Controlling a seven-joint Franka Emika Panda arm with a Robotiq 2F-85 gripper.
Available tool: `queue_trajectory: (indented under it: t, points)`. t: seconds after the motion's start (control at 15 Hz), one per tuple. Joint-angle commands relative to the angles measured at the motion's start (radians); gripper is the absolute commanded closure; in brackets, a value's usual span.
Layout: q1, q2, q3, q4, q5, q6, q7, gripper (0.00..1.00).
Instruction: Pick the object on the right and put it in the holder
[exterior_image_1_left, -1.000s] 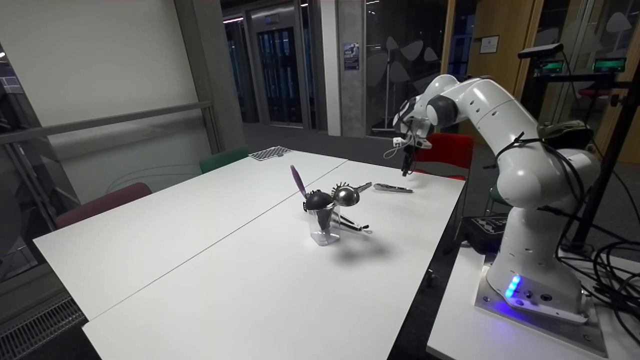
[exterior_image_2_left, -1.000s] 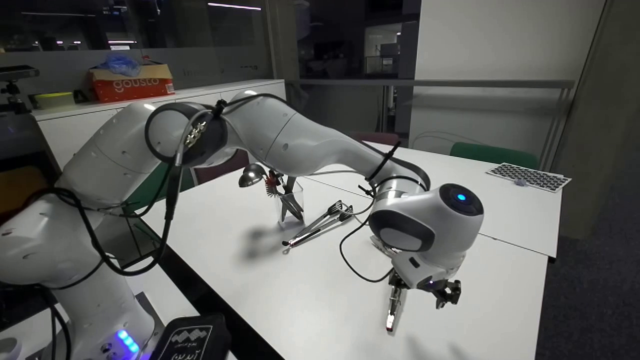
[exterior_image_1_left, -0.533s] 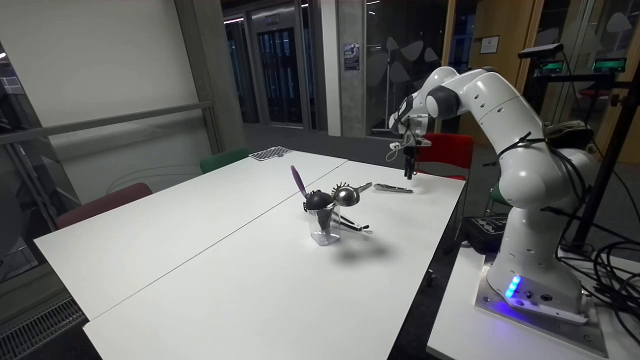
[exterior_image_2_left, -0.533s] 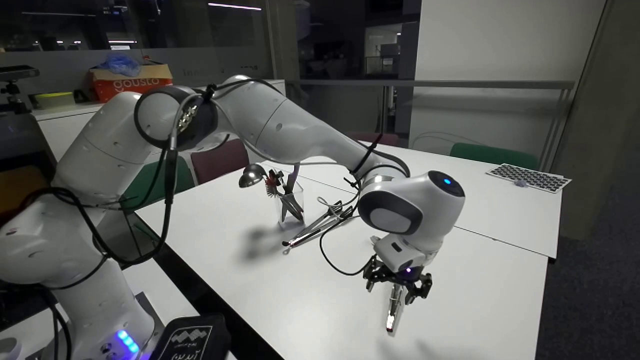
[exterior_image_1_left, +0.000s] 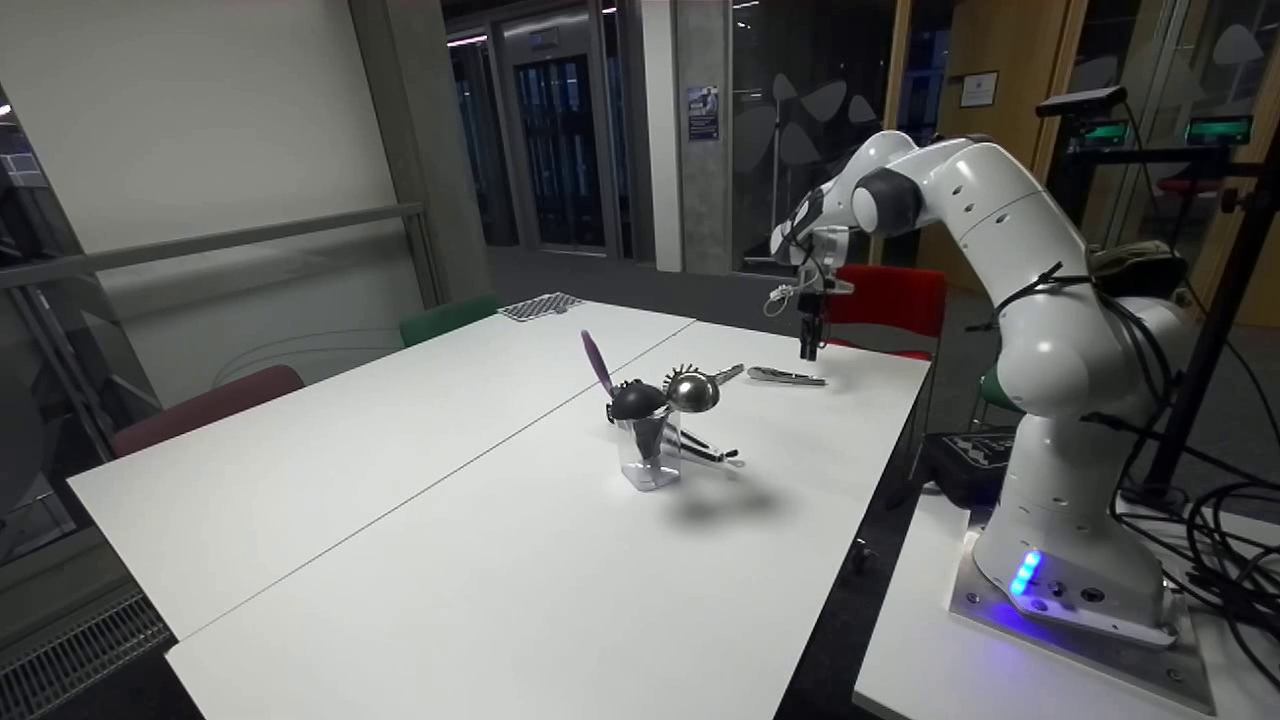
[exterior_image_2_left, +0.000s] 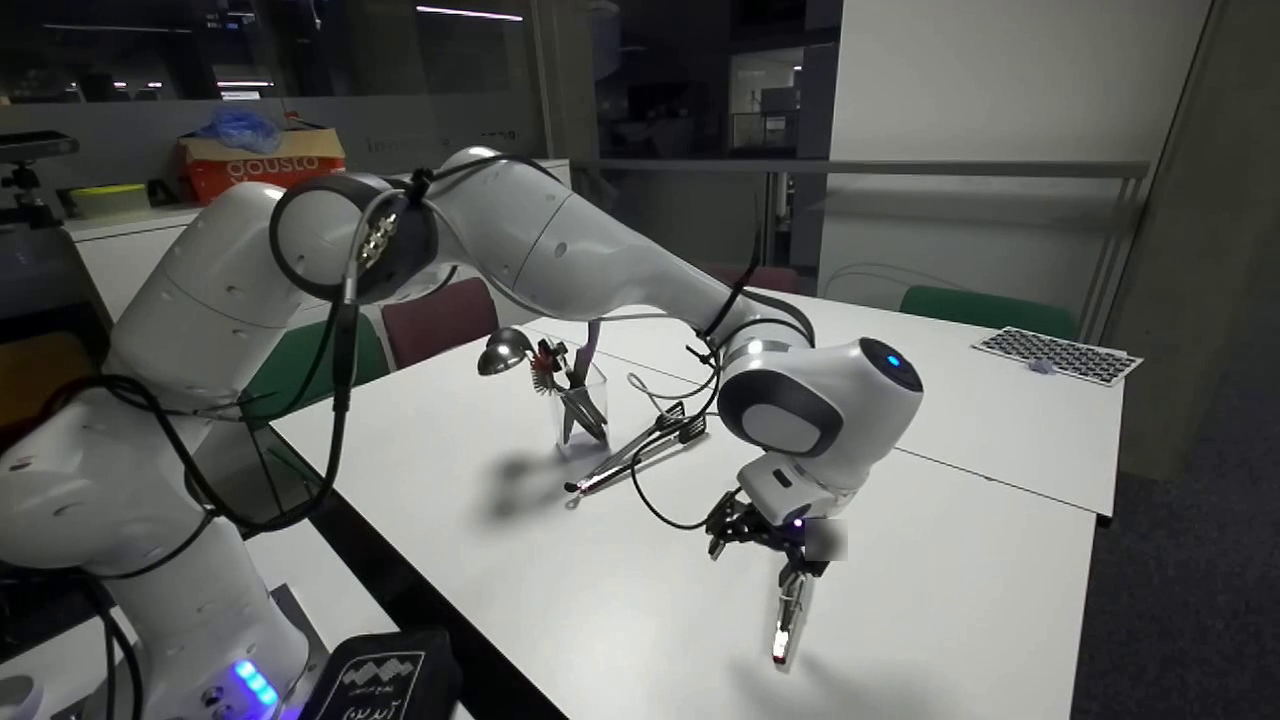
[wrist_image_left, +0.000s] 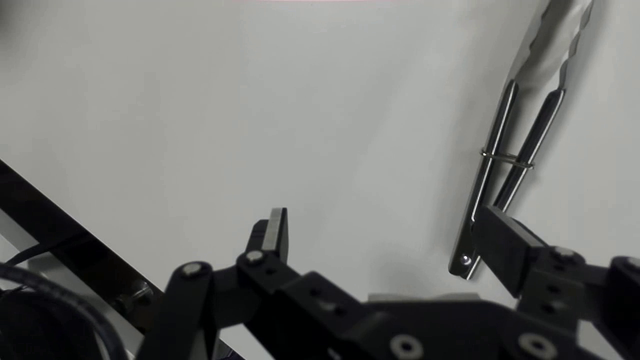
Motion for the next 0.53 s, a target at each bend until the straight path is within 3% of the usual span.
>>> queue_trajectory:
  t: [0.0, 0.47]
  points:
    - [-0.033, 0.066, 0.028, 0.103, -0.003, -0.052, 0.073, 0.0]
    - [-0.093, 0.178, 0.05, 0.248, 0.004, -0.031, 0.168, 0.0]
